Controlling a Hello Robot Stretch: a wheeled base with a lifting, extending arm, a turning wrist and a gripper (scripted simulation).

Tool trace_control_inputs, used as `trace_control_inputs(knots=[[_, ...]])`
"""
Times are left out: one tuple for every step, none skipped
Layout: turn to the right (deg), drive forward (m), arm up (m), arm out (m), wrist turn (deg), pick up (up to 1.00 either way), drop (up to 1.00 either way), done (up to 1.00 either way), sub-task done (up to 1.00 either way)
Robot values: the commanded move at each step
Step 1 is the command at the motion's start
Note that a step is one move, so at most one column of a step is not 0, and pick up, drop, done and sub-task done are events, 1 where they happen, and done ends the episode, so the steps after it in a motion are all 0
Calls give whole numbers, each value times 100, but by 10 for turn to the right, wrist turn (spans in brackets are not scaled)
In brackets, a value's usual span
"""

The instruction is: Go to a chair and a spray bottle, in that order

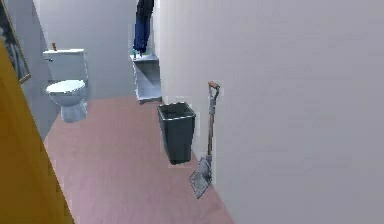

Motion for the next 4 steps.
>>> trace_control_inputs(knots=[[-120, 0, 0, 0, 0, 0, 0, 0, 0], [0, 30, 0, 0, 0, 0, 0, 0, 0], [-90, 0, 0, 0, 0, 0, 0, 0, 0], [0, 45, 0, 0, 0, 0, 0, 0, 0]])
